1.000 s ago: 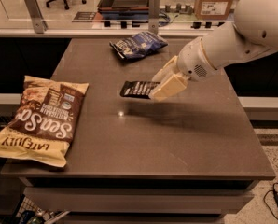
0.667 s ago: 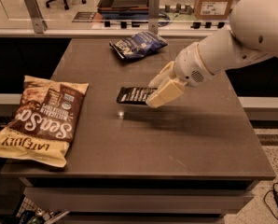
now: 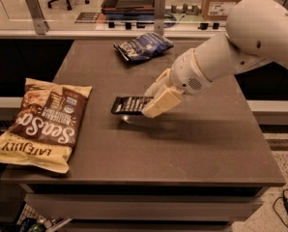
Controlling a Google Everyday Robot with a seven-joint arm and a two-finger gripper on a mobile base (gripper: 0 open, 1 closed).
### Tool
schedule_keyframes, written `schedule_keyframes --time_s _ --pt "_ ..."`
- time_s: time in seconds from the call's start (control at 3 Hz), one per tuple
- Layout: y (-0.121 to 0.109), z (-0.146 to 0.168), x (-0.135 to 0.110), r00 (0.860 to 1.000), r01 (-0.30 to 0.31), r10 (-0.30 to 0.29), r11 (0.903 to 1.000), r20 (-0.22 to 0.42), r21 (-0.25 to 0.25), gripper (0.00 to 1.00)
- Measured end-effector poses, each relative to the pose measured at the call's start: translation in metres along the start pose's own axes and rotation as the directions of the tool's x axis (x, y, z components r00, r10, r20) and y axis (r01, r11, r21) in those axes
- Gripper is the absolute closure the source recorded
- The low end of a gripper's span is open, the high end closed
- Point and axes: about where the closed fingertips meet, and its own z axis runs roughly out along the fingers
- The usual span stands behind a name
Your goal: Move rxbar chocolate near brown chip bag
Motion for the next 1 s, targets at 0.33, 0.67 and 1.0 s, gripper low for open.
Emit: schedule_keyframes --time_s 0.33,0.67,1.0 --pt "0.002 0.01 -0.011 1.0 -0.002 0.002 1.0 -0.023 -0.003 1.0" --pt "0.004 0.023 -0.025 0.998 -0.002 0.002 1.0 -0.055 -0.006 1.0" --pt "0.008 0.034 -0.035 0.996 -0.001 0.001 1.0 -0.089 -0.01 1.0"
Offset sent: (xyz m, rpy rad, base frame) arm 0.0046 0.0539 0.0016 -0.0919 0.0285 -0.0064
